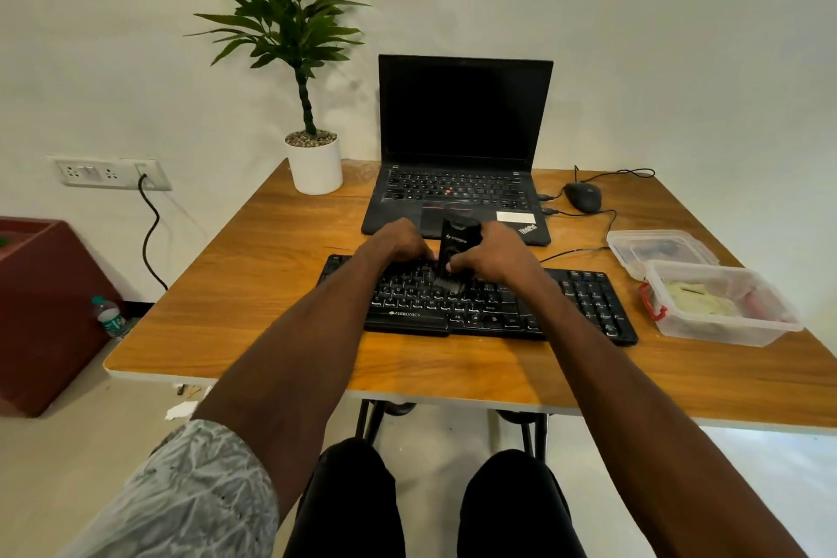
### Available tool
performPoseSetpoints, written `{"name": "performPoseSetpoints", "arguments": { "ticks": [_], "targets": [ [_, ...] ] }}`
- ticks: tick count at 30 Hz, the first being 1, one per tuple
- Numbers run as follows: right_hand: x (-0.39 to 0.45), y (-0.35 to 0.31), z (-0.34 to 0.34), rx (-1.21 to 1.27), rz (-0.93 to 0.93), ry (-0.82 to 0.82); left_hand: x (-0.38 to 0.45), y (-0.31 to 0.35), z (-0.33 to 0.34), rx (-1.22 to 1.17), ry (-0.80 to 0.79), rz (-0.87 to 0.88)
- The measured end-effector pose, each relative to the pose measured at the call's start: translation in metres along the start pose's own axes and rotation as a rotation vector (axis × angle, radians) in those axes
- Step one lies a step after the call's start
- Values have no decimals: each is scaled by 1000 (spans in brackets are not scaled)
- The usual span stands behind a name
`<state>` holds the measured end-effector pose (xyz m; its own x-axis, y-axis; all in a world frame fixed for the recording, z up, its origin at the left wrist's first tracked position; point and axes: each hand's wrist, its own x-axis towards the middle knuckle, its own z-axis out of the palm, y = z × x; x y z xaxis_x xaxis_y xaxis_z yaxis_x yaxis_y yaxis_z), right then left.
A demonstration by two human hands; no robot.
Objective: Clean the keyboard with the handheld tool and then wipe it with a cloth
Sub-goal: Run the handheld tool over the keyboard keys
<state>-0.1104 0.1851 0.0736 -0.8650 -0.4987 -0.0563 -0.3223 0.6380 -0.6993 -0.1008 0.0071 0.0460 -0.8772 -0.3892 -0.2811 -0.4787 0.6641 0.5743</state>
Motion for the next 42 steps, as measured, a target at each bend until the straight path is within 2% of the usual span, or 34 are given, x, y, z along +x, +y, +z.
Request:
{"name": "performPoseSetpoints", "arguments": {
  "ticks": [4, 9, 14, 19, 24, 25, 28, 29, 31, 34, 38, 40, 42],
  "targets": [
    [-1, 6, -12, -114, 22, 237, -3, 4, 3, 11, -12, 9],
    [-3, 6, -11, -2, 12, 1, -5, 14, 6, 10, -31, 35],
    [1, 18, -19, -85, 62, 248, -7, 19, 8, 45, -46, 38],
    [-6, 15, -16, 38, 20, 7, -5, 25, 7, -5, -71, 5],
    [-4, 23, -26, -70, 67, 242, -10, 36, 9, -40, -127, -52],
    [-4, 22, -27, -81, 52, 222, -12, 40, 8, -32, -131, -55],
    [-7, 21, -25, 45, 40, 11, -13, 47, 10, 53, -116, -60],
    [-9, 24, -24, 72, 51, 3, -13, 48, 11, 70, -116, -73],
    [-8, 32, -26, 73, 77, 107, -12, 49, 12, 56, -149, -108],
    [-7, 38, -34, -63, 59, 267, -15, 53, 11, 50, -173, -118],
    [-8, 37, -31, 79, 71, 36, -15, 65, 11, 82, -227, -102],
    [-10, 40, -33, 52, 77, 88, -17, 70, 11, 51, -249, -107],
    [-8, 45, -39, -7, 72, 236, -20, 72, 13, 14, -261, -117]
  ]
}}
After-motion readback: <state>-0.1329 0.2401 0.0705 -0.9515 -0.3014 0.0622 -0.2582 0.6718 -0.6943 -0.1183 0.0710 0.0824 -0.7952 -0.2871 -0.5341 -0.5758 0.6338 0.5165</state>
